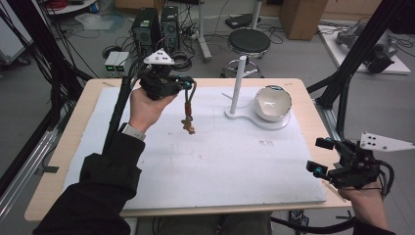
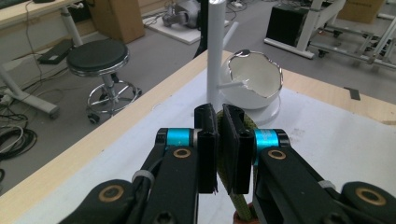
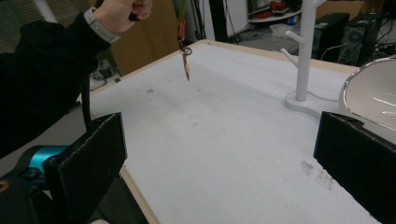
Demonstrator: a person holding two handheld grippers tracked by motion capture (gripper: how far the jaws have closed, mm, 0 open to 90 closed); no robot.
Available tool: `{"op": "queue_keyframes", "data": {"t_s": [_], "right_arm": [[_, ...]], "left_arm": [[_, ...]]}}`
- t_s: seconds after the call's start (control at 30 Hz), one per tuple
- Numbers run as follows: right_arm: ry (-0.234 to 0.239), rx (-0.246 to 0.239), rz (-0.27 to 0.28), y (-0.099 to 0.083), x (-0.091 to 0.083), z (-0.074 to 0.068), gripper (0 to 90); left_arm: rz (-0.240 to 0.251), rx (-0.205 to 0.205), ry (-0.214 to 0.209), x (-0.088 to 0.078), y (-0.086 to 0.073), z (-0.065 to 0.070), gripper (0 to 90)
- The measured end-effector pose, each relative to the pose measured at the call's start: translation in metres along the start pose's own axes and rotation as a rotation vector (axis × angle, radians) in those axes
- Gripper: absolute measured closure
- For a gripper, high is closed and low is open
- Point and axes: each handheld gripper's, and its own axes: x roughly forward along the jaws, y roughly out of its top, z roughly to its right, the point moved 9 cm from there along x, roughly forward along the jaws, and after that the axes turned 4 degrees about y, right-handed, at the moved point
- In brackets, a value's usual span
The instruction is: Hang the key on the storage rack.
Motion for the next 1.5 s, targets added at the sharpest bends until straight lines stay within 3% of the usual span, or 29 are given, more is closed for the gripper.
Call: {"op": "queue_keyframes", "data": {"t_s": [0.23, 0.37, 0.6, 0.93, 1.17, 1.5], "right_arm": [[-0.017, -0.005, 0.016, 0.0, -0.011, -0.002, 1.6], [-0.012, -0.032, 0.008, 0.001, -0.012, -0.009, 1.6], [-0.001, -0.055, 0.018, 0.005, -0.015, -0.021, 1.6], [-0.008, -0.049, 0.038, 0.003, -0.027, -0.022, 1.7], [-0.021, -0.05, 0.046, 0.001, -0.037, -0.025, 1.6], [-0.026, -0.046, 0.046, -0.002, -0.042, -0.026, 1.7]], "left_arm": [[-0.019, 0.009, 0.005, 0.031, 0.008, 0.016, 84.4], [-0.031, 0.012, 0.009, 0.05, 0.011, 0.024, 84.4], [-0.02, -0.019, 0.02, 0.081, 0.017, 0.031, 84.5], [-0.036, -0.017, 0.003, 0.119, 0.02, 0.054, 84.4], [-0.049, -0.003, 0.039, 0.135, 0.021, 0.055, 84.4], [-0.093, -0.015, 0.069, 0.154, 0.011, 0.05, 84.4]]}}
